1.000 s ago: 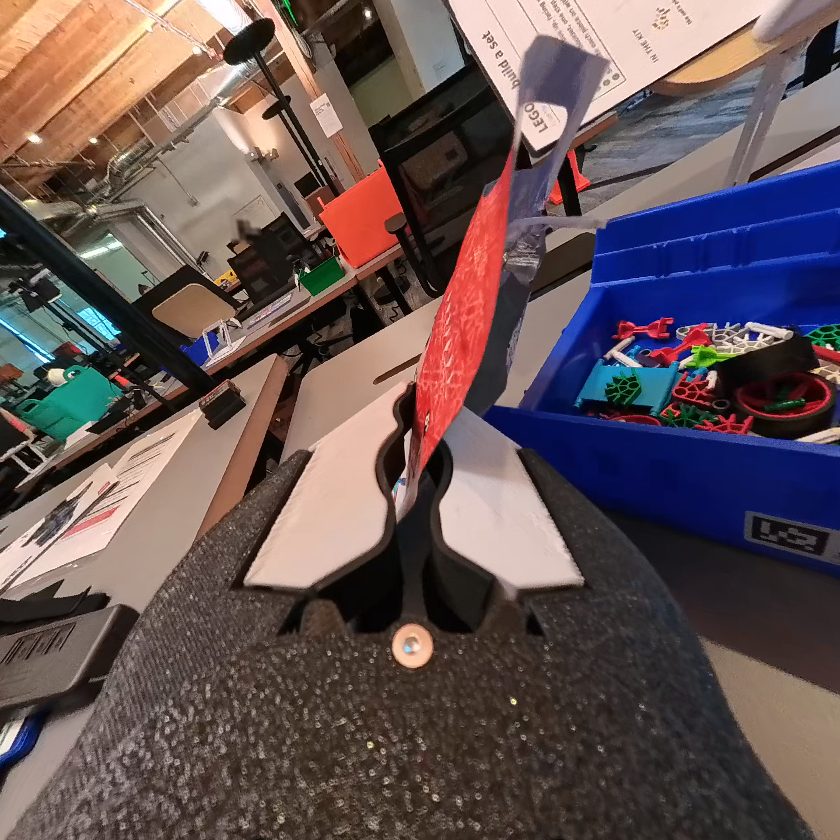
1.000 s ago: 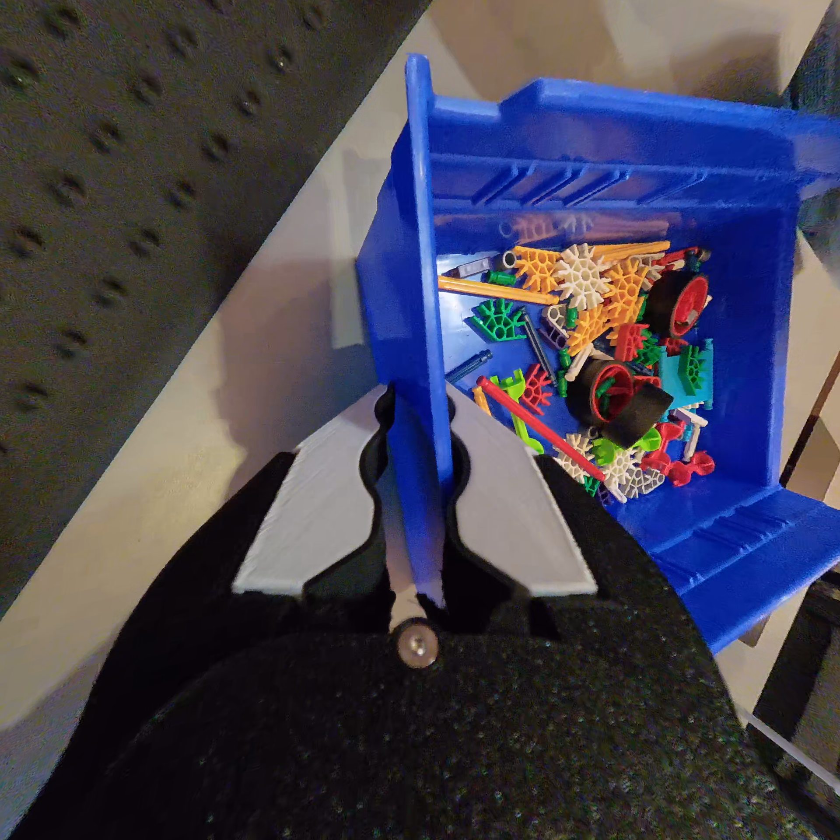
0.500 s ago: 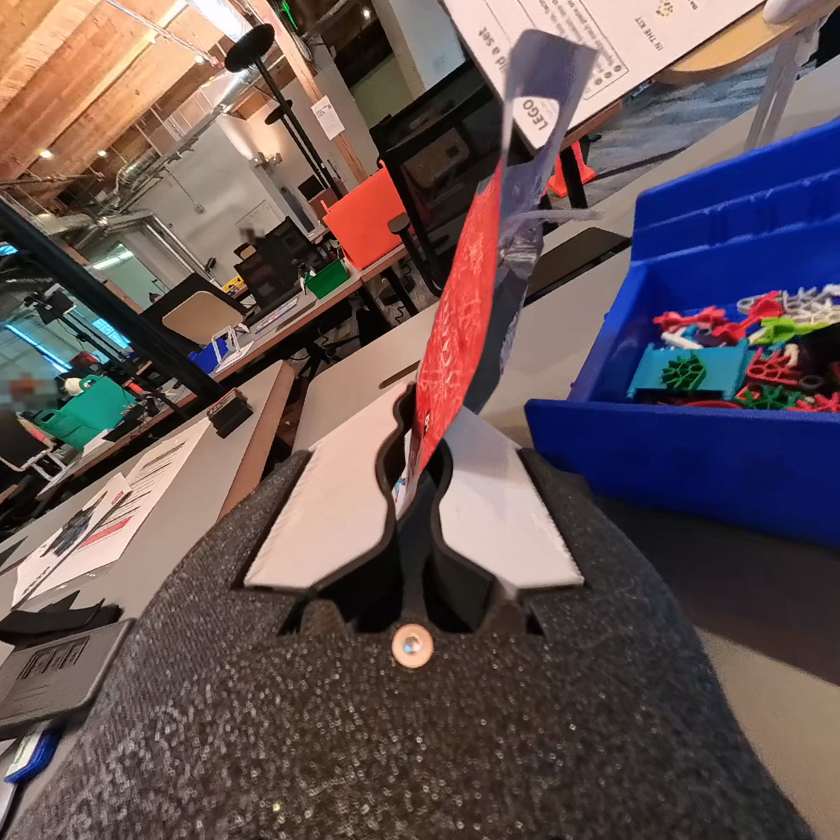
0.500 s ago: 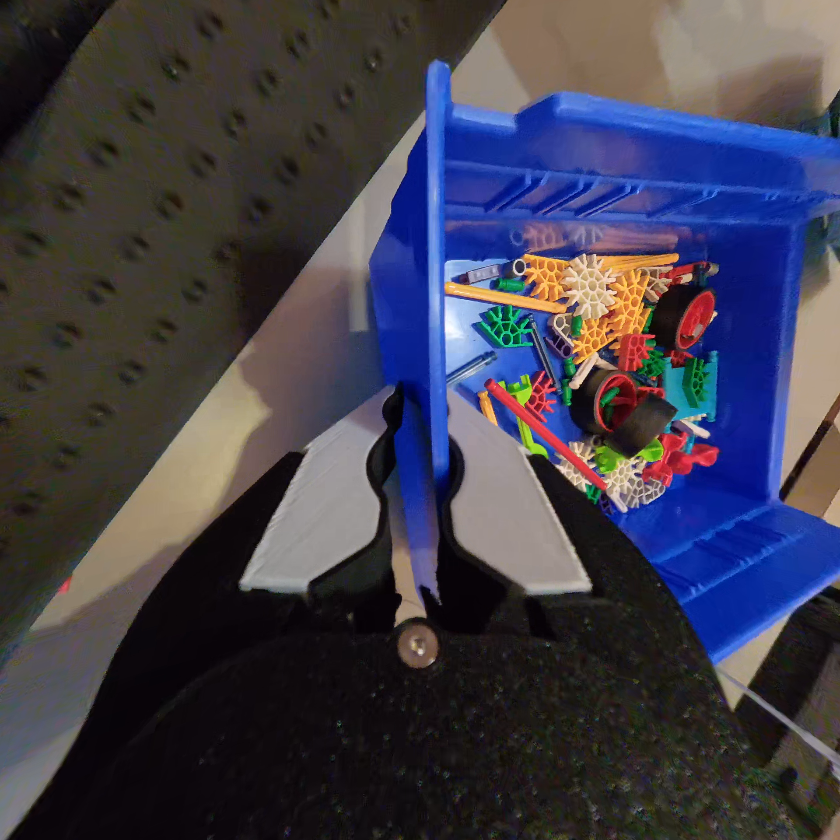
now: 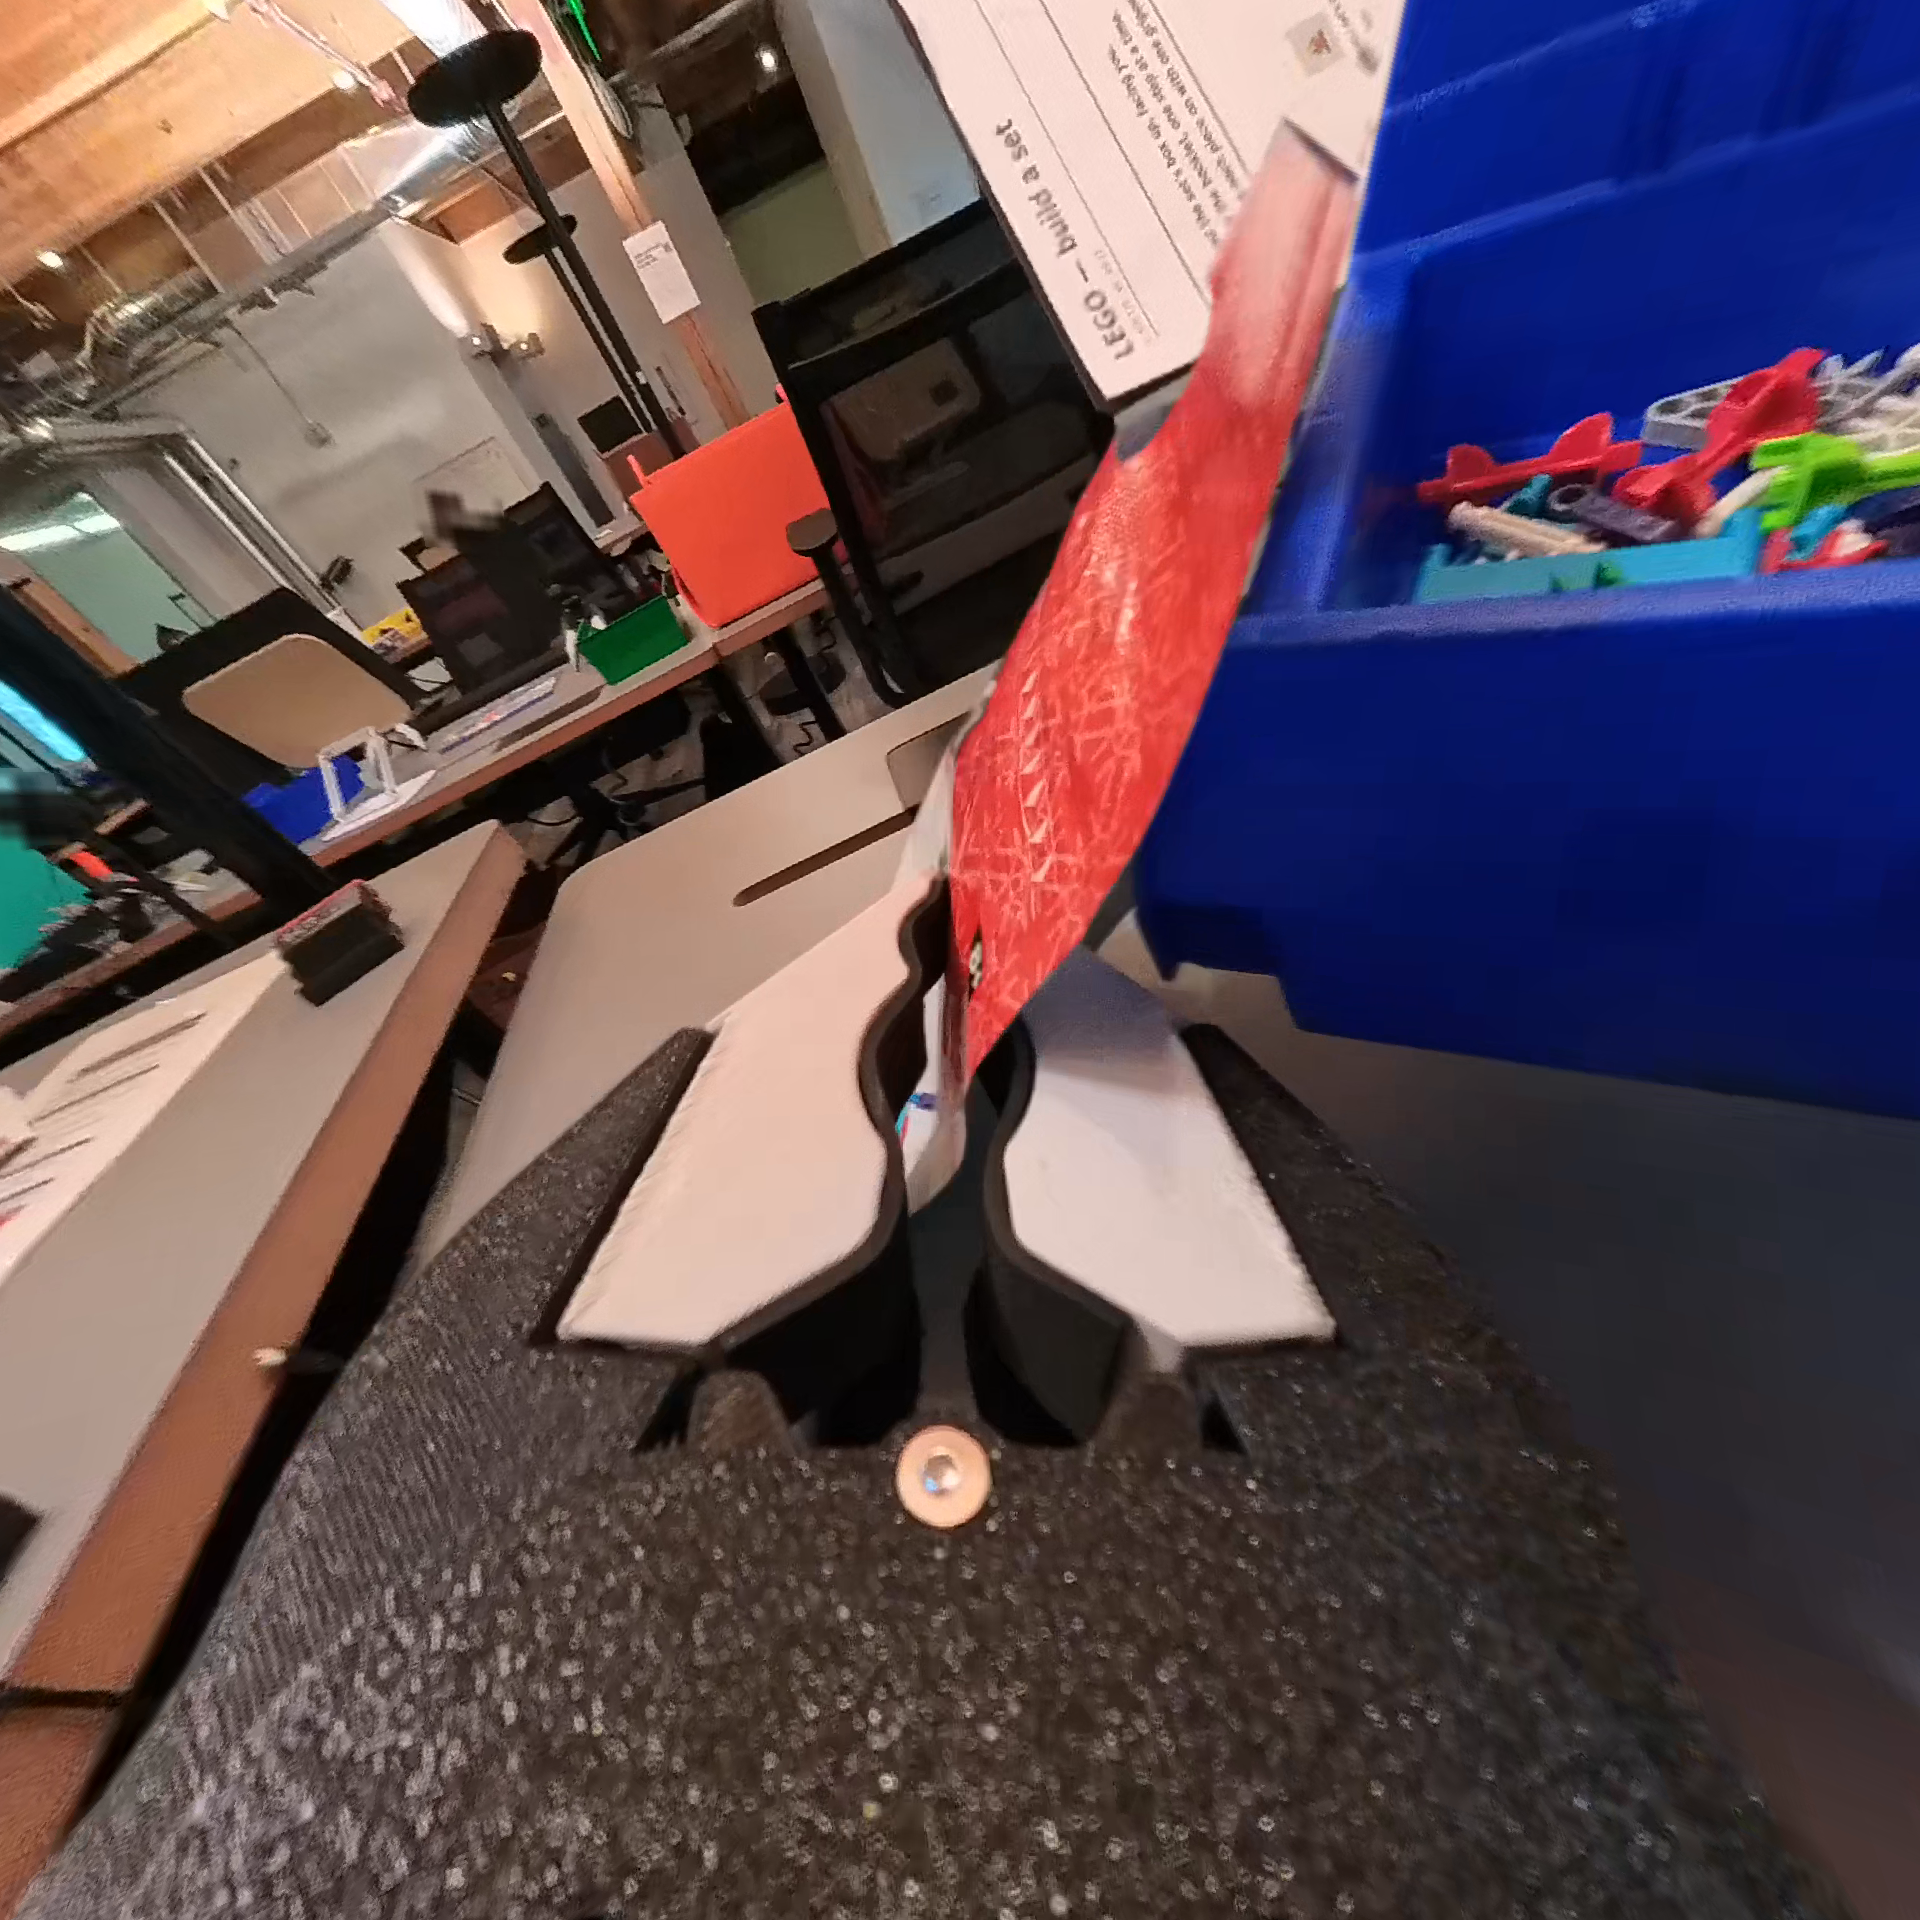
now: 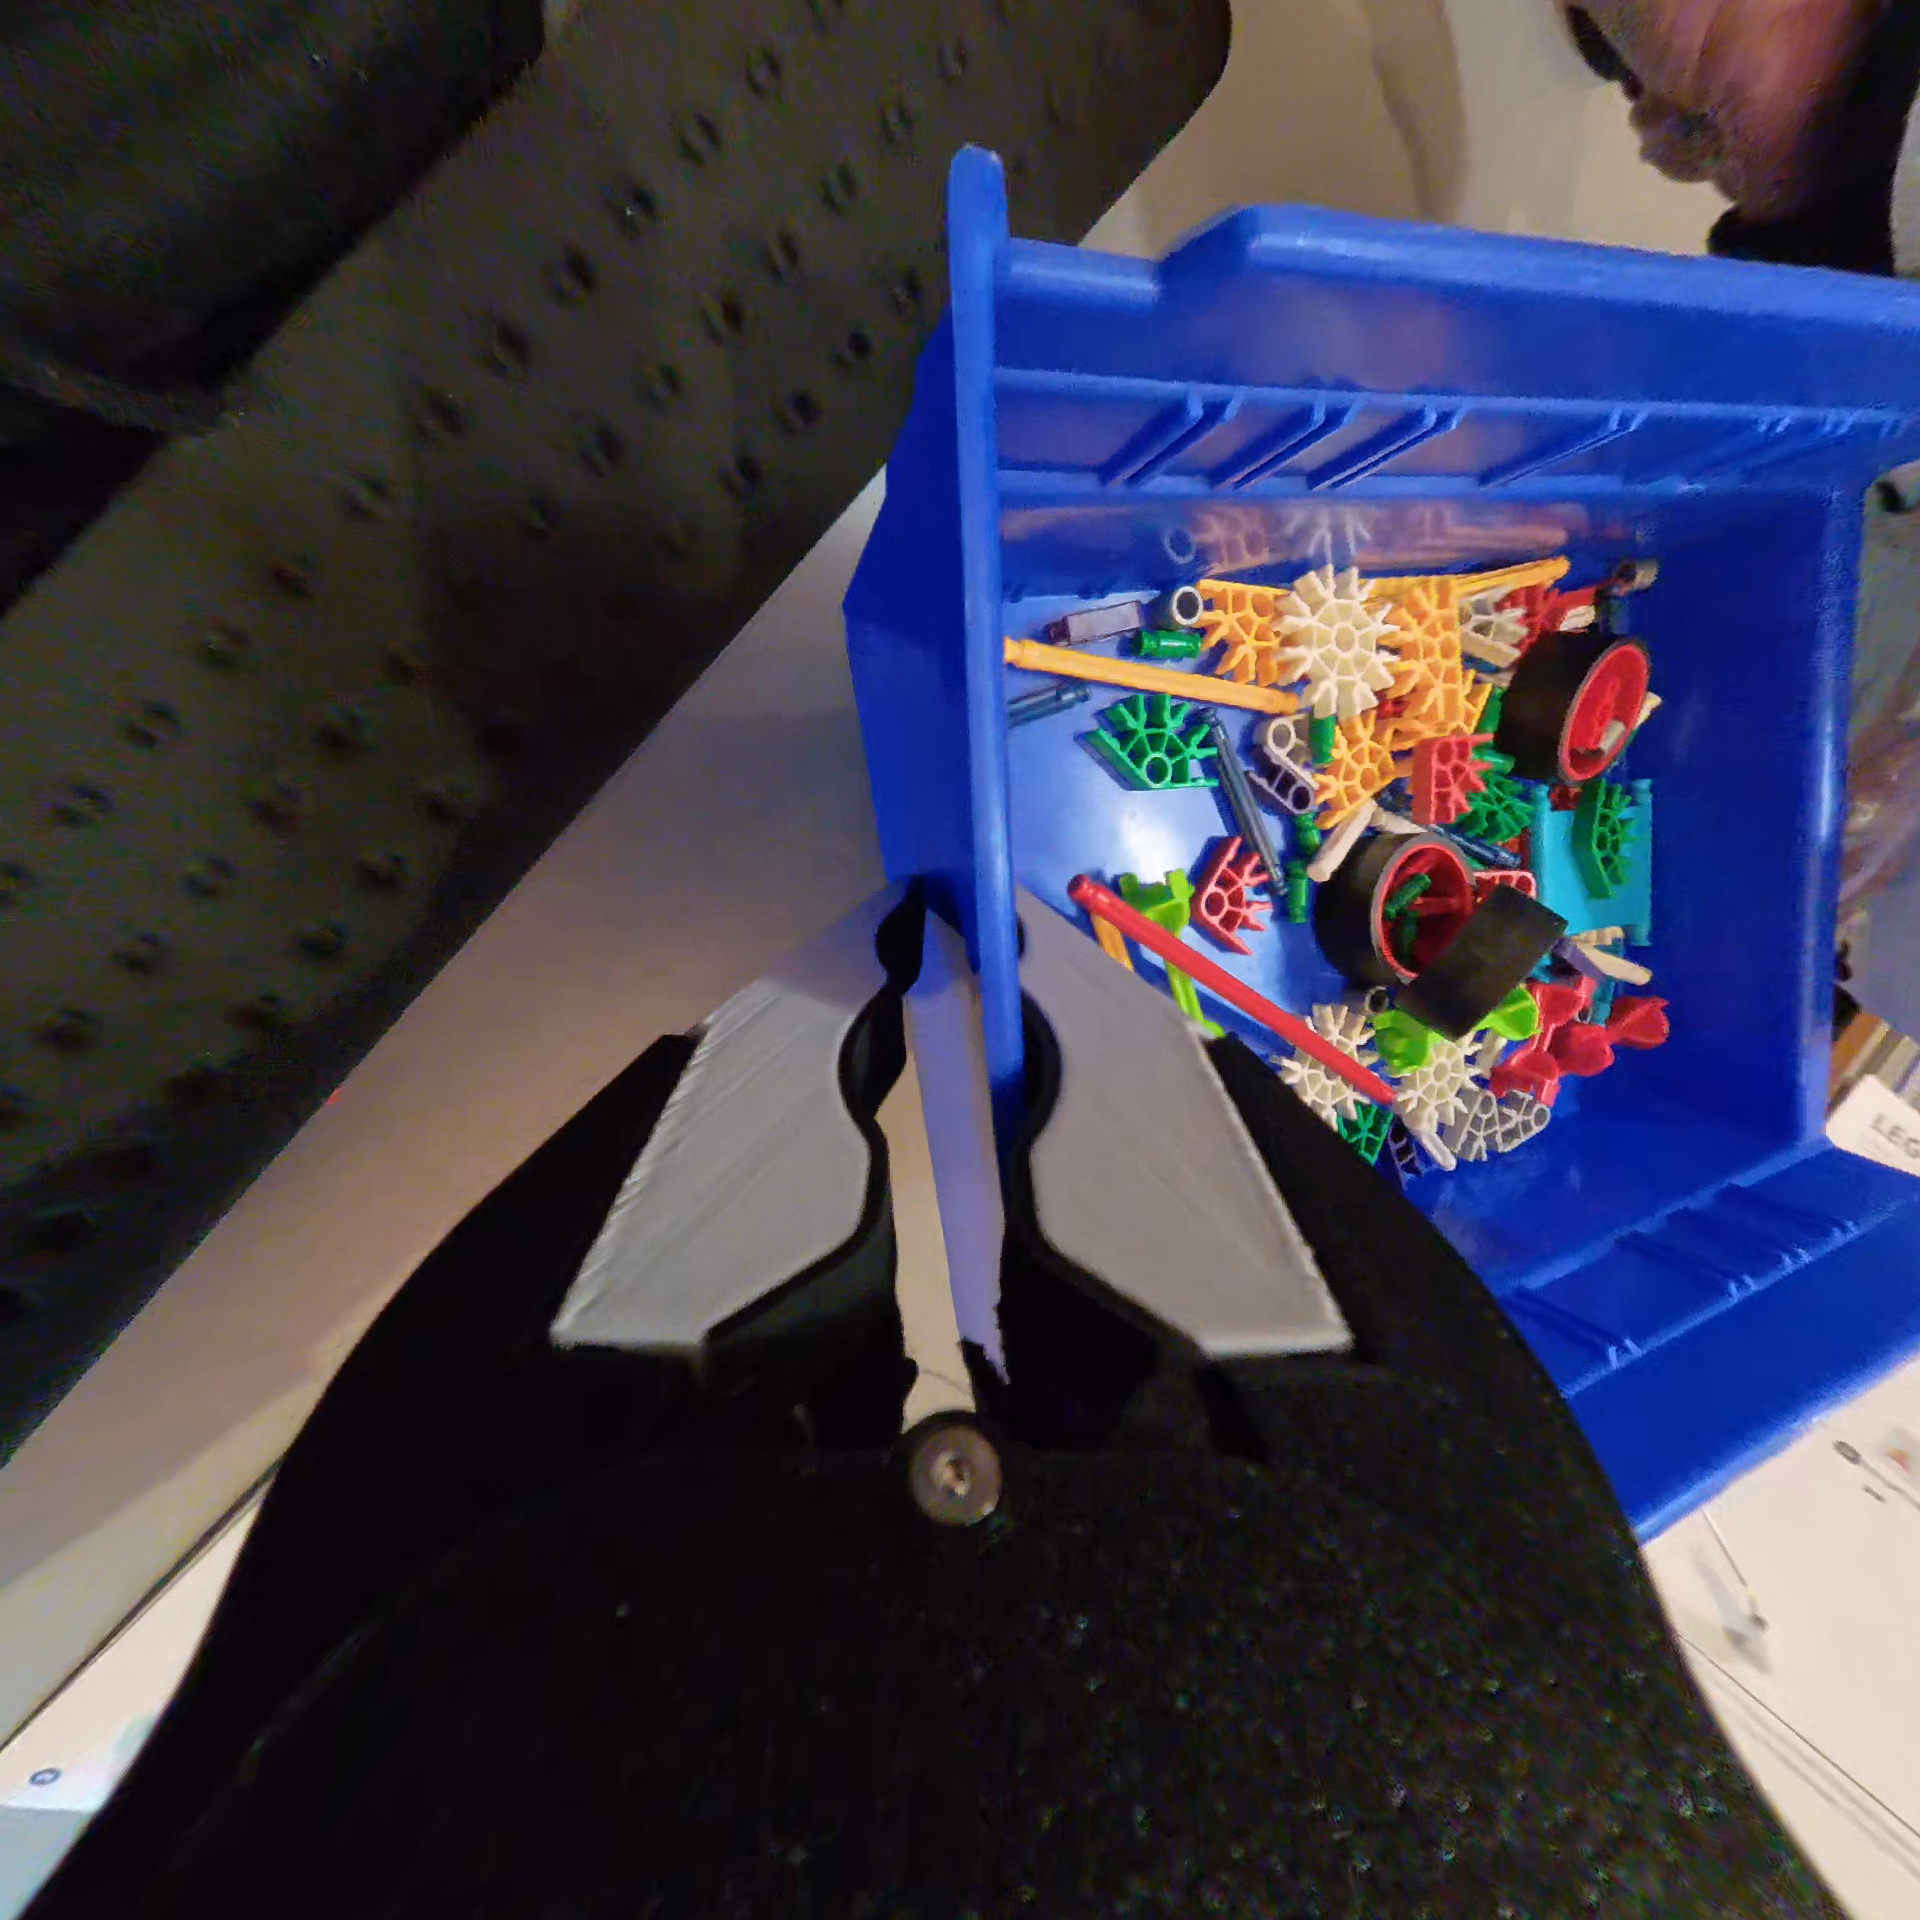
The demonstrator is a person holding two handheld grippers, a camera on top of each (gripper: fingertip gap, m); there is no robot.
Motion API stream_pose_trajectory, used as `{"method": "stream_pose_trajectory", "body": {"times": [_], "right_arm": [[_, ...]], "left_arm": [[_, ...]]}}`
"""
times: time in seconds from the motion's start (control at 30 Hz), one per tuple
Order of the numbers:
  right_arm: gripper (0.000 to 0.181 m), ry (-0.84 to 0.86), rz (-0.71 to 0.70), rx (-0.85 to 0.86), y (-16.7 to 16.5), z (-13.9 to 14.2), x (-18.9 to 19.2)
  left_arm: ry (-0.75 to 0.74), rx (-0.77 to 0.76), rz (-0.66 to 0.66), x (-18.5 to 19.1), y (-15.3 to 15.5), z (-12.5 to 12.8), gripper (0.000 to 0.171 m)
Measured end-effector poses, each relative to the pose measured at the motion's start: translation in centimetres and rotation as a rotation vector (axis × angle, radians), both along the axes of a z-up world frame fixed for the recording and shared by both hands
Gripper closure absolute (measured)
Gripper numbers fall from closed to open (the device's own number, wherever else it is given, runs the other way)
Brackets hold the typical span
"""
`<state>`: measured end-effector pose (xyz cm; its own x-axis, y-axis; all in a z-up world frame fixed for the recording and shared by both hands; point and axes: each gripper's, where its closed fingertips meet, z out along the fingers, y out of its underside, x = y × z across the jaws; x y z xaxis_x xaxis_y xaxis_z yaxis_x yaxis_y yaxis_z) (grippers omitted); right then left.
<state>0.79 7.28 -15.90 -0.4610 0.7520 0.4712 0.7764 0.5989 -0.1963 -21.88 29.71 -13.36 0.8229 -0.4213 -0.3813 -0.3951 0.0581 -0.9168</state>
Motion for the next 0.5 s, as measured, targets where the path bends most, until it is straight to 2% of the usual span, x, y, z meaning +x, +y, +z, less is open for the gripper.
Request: {"method": "stream_pose_trajectory", "body": {"times": [0.27,0.5], "right_arm": [[0.176,-0.038,-0.013,0.027,1.5,0.4,0.3],[0.177,-0.042,-0.013,0.012,2.0,0.7,0.8]], "left_arm": [[-0.205,-0.067,-0.092,1.2,-0.8,0.4,0.171],[-0.384,-0.11,-0.117,0.8,-0.6,1.2,0.171]]}}
